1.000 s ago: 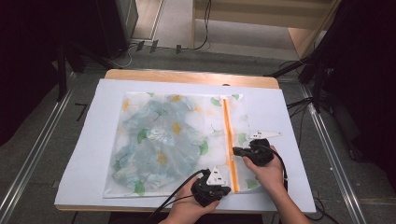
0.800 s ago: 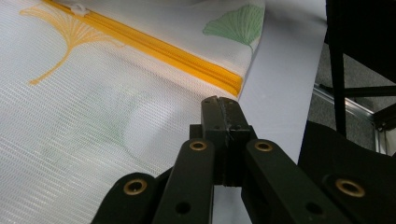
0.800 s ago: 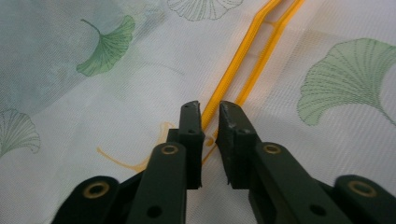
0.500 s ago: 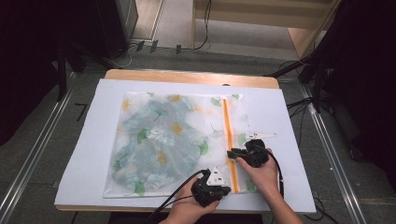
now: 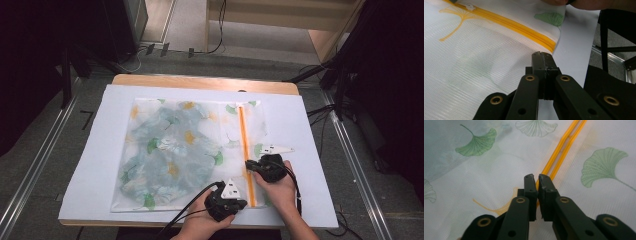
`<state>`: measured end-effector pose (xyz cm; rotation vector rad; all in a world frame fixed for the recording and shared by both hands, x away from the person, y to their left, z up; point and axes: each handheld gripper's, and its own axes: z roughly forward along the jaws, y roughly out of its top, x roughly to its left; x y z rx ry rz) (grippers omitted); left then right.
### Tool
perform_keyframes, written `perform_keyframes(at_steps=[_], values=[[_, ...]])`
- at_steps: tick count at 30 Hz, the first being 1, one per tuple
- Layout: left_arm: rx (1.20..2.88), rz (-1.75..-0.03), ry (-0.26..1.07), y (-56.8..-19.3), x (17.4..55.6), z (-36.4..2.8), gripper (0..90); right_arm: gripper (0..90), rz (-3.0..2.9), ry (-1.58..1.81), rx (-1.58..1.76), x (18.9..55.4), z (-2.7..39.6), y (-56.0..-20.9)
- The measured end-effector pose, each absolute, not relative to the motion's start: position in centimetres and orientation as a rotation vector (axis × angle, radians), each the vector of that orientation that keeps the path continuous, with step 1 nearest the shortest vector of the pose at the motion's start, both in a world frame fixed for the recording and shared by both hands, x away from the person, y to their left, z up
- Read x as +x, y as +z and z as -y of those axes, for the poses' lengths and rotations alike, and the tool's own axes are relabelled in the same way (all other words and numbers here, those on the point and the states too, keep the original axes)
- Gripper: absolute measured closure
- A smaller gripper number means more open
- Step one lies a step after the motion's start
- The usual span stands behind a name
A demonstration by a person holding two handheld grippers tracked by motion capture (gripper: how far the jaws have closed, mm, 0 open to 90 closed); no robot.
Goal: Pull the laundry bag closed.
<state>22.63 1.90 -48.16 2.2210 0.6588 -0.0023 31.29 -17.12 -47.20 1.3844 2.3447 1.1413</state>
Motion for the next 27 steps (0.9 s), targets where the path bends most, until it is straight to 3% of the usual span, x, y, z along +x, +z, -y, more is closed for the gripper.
perform_keyframes(at_steps=[27], values=[[2.219, -0.661, -0.004, -48.2, 22.6, -1.9, 90.0, 88.5, -2.412, 1.190, 1.339, 30.2, 18.9, -47.3]])
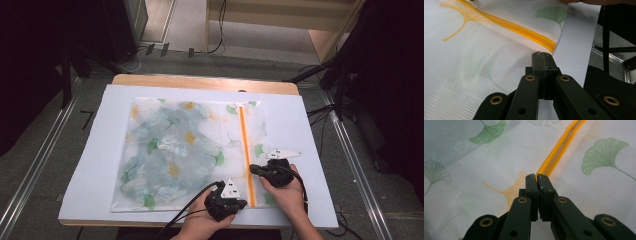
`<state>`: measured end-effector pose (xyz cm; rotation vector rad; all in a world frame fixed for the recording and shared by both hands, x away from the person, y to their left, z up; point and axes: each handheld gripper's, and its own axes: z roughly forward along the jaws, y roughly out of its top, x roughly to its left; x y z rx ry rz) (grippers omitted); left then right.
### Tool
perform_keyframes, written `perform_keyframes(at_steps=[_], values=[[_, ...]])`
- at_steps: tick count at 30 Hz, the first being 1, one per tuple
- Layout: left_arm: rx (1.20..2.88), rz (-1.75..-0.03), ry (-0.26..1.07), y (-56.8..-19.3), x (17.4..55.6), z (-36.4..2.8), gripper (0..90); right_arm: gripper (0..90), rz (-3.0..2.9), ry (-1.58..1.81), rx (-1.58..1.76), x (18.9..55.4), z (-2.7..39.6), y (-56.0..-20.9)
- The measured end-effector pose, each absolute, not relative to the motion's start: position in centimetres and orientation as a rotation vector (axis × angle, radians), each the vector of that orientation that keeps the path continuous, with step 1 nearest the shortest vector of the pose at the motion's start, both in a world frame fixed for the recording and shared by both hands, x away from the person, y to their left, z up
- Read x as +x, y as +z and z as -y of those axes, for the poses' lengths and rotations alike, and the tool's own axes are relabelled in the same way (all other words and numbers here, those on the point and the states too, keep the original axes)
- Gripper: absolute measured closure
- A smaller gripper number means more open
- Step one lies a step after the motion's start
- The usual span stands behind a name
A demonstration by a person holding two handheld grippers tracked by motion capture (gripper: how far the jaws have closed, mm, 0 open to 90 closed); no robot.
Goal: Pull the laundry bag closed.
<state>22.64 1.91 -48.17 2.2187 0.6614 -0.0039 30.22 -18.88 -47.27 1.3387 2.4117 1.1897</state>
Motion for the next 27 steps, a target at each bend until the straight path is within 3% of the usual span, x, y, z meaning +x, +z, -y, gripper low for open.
perform_keyframes(at_steps=[12, 27], values=[[2.219, -0.661, -0.010, -48.2, 22.7, -1.9, 90.0, 90.0, -2.439, 1.169, 1.313, 30.4, 18.6, -47.0], [2.216, -0.669, -0.016, -48.2, 22.7, -1.9, 90.0, 90.0, -2.463, 1.125, 1.261, 33.1, 17.9, -46.5]])
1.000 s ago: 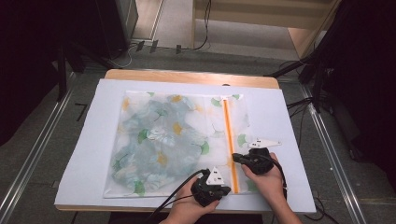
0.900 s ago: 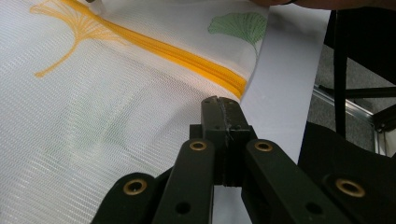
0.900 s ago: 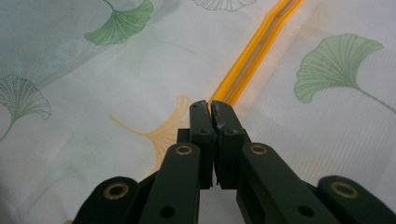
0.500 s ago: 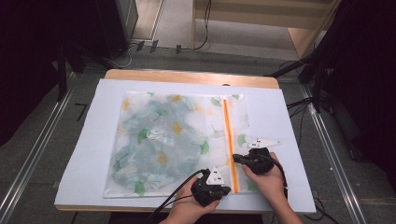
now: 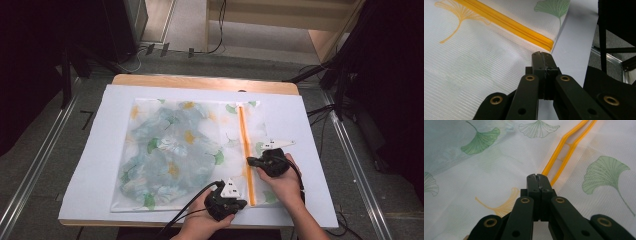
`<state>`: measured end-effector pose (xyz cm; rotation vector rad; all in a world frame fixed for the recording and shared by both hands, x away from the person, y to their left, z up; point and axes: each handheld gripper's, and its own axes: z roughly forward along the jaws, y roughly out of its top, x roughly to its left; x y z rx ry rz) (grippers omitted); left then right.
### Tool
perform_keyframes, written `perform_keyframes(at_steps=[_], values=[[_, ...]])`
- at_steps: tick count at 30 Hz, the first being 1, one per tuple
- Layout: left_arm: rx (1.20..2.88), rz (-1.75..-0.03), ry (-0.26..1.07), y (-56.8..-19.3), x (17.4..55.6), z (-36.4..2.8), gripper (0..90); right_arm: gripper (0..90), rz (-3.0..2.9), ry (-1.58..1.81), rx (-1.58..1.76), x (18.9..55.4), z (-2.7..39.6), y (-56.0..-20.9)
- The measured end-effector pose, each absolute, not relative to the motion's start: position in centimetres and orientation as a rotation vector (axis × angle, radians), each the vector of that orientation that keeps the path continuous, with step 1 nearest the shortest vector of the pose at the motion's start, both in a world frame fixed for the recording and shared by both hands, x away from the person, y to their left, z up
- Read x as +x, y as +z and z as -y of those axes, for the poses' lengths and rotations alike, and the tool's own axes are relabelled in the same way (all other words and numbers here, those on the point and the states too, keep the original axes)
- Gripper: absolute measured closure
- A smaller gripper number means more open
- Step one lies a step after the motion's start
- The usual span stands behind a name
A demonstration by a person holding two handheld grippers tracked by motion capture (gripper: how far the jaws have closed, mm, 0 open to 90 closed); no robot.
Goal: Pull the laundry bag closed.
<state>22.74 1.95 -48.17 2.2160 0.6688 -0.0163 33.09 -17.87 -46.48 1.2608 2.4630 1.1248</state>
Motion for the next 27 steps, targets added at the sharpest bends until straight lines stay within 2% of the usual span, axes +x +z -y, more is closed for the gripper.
perform_keyframes(at_steps=[16, 27], values=[[2.217, -0.666, -0.017, -48.2, 22.8, -2.0, 90.0, 90.0, -2.440, 1.102, 1.269, 37.0, 17.5, -45.3], [2.215, -0.669, -0.025, -48.2, 22.8, -1.9, 90.0, 90.0, -2.407, 1.098, 1.327, 41.0, 16.9, -45.7]])
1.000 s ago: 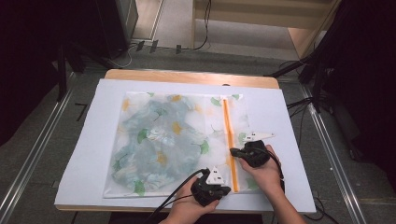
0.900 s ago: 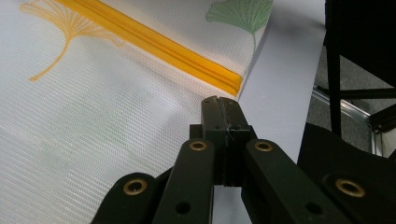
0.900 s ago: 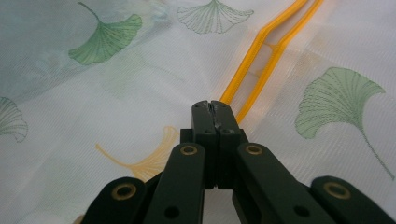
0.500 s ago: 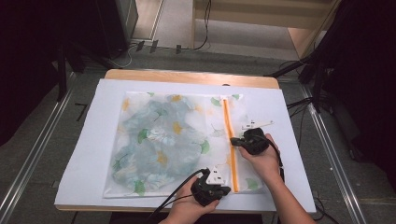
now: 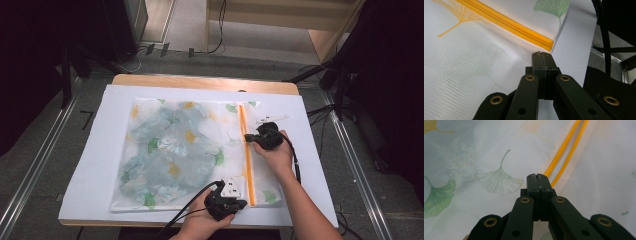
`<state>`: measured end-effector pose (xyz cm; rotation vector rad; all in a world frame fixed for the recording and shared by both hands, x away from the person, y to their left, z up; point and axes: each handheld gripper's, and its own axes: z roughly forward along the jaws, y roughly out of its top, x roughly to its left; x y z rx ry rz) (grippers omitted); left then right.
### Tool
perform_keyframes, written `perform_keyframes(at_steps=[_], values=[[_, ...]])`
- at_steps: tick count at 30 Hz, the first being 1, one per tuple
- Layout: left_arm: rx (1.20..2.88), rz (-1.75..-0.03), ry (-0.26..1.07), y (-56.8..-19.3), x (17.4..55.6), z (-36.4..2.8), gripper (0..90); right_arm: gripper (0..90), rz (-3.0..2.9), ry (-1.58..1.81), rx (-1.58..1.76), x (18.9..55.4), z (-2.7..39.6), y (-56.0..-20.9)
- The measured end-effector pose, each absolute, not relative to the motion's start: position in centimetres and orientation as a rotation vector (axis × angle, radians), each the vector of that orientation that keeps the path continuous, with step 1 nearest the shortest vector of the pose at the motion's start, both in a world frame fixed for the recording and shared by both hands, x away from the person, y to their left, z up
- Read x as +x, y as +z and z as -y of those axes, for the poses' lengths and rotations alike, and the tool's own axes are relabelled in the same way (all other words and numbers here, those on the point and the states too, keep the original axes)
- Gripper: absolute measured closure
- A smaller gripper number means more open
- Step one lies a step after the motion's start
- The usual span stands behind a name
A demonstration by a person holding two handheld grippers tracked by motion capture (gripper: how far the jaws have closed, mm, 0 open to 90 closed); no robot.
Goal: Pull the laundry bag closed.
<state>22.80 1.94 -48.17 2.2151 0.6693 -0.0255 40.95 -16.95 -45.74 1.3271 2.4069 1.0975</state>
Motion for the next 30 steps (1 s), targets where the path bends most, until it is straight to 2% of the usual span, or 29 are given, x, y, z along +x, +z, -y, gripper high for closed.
perform_keyframes(at_steps=[11, 30], values=[[2.218, -0.665, -0.033, -48.2, 22.9, -2.0, 90.0, 90.0, -2.373, 1.082, 1.335, 45.1, 16.3, -44.5], [2.211, -0.670, -0.058, -48.2, 23.1, -2.1, 90.0, 90.0, -2.265, 1.043, 1.479, 52.2, 15.1, -44.6]])
